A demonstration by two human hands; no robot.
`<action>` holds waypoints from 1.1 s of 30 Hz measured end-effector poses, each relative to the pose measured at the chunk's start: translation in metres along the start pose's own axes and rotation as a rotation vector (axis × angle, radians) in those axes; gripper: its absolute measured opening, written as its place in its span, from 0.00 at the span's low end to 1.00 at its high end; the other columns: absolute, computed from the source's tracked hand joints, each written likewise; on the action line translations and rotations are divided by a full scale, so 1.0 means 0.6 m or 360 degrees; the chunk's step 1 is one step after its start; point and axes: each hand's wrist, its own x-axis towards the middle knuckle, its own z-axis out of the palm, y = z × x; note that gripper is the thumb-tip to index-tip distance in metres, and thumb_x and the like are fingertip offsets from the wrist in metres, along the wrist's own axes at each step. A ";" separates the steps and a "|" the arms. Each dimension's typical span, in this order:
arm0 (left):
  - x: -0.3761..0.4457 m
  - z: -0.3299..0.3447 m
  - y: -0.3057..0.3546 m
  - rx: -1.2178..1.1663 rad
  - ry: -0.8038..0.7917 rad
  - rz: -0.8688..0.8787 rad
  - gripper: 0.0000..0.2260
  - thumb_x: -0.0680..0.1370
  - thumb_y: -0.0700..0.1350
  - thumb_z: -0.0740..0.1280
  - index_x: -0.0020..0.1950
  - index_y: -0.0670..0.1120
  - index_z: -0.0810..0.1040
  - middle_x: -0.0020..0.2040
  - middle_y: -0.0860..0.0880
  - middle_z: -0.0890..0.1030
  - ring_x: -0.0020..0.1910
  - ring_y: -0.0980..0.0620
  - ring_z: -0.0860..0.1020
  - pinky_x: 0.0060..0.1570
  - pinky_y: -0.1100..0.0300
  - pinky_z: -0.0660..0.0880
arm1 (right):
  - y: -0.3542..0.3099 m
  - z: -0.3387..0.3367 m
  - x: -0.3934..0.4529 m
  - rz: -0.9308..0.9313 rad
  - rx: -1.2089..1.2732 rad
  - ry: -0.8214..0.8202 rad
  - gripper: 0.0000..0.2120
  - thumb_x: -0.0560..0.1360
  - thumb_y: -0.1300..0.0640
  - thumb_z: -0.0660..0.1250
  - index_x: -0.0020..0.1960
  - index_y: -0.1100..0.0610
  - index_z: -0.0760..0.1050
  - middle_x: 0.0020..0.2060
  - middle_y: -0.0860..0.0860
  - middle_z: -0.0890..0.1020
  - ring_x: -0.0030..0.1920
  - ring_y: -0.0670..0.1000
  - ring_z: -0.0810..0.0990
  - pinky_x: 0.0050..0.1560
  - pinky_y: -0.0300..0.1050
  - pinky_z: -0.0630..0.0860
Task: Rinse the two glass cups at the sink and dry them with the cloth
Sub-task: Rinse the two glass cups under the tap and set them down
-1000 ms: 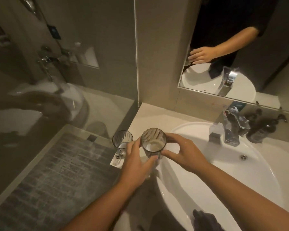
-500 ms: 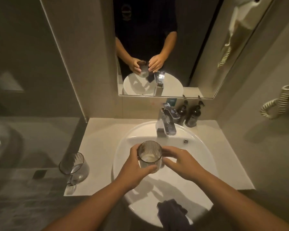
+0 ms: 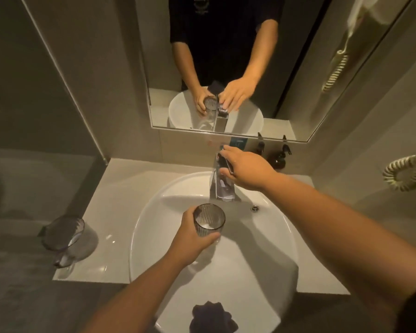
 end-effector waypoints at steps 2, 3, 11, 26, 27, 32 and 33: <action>0.007 0.010 0.000 -0.0018 0.0025 -0.0012 0.39 0.69 0.48 0.79 0.73 0.51 0.60 0.67 0.52 0.70 0.64 0.56 0.72 0.55 0.74 0.66 | 0.006 0.003 0.009 -0.0047 0.0038 0.0133 0.17 0.81 0.48 0.58 0.65 0.55 0.70 0.65 0.54 0.75 0.55 0.58 0.79 0.49 0.53 0.78; 0.011 0.014 0.001 -0.0023 0.0036 -0.0015 0.39 0.69 0.48 0.79 0.73 0.51 0.60 0.67 0.52 0.70 0.63 0.56 0.72 0.53 0.76 0.67 | 0.009 0.000 0.015 -0.0066 0.0061 0.0163 0.13 0.81 0.49 0.58 0.60 0.55 0.72 0.59 0.53 0.78 0.51 0.58 0.79 0.46 0.52 0.78; 0.018 0.046 0.026 -0.0069 0.0025 0.0050 0.36 0.70 0.47 0.78 0.69 0.58 0.59 0.67 0.52 0.71 0.62 0.59 0.74 0.46 0.75 0.74 | 0.031 -0.033 0.050 -0.0097 0.0133 -0.0064 0.12 0.81 0.50 0.57 0.51 0.57 0.74 0.47 0.56 0.81 0.46 0.59 0.77 0.45 0.51 0.75; 0.005 0.086 -0.006 -0.0058 0.0041 0.0033 0.39 0.68 0.53 0.79 0.71 0.59 0.60 0.68 0.60 0.72 0.67 0.60 0.73 0.63 0.67 0.70 | 0.024 -0.026 0.048 0.0050 0.0259 -0.0077 0.14 0.79 0.53 0.58 0.58 0.57 0.75 0.51 0.57 0.82 0.49 0.59 0.80 0.51 0.59 0.79; 0.010 0.079 -0.006 -0.0091 0.0082 0.0034 0.37 0.68 0.52 0.79 0.69 0.60 0.61 0.66 0.61 0.72 0.65 0.62 0.73 0.61 0.69 0.70 | 0.025 -0.026 0.048 0.0058 0.0263 -0.0077 0.13 0.79 0.53 0.58 0.58 0.57 0.75 0.51 0.57 0.82 0.48 0.59 0.80 0.50 0.59 0.79; 0.023 0.072 -0.011 -0.0023 0.0026 0.0054 0.39 0.67 0.53 0.78 0.72 0.55 0.62 0.67 0.58 0.72 0.65 0.60 0.73 0.63 0.64 0.71 | 0.017 -0.026 0.047 0.0089 0.0294 -0.0040 0.14 0.78 0.55 0.59 0.62 0.55 0.75 0.53 0.57 0.82 0.50 0.58 0.80 0.51 0.59 0.79; 0.020 0.076 -0.015 0.0003 -0.0003 0.0052 0.40 0.67 0.55 0.78 0.73 0.55 0.61 0.68 0.58 0.72 0.66 0.59 0.73 0.65 0.61 0.71 | 0.019 -0.025 0.046 0.0104 0.0301 -0.0050 0.14 0.78 0.55 0.60 0.61 0.56 0.75 0.52 0.57 0.82 0.50 0.58 0.80 0.51 0.60 0.79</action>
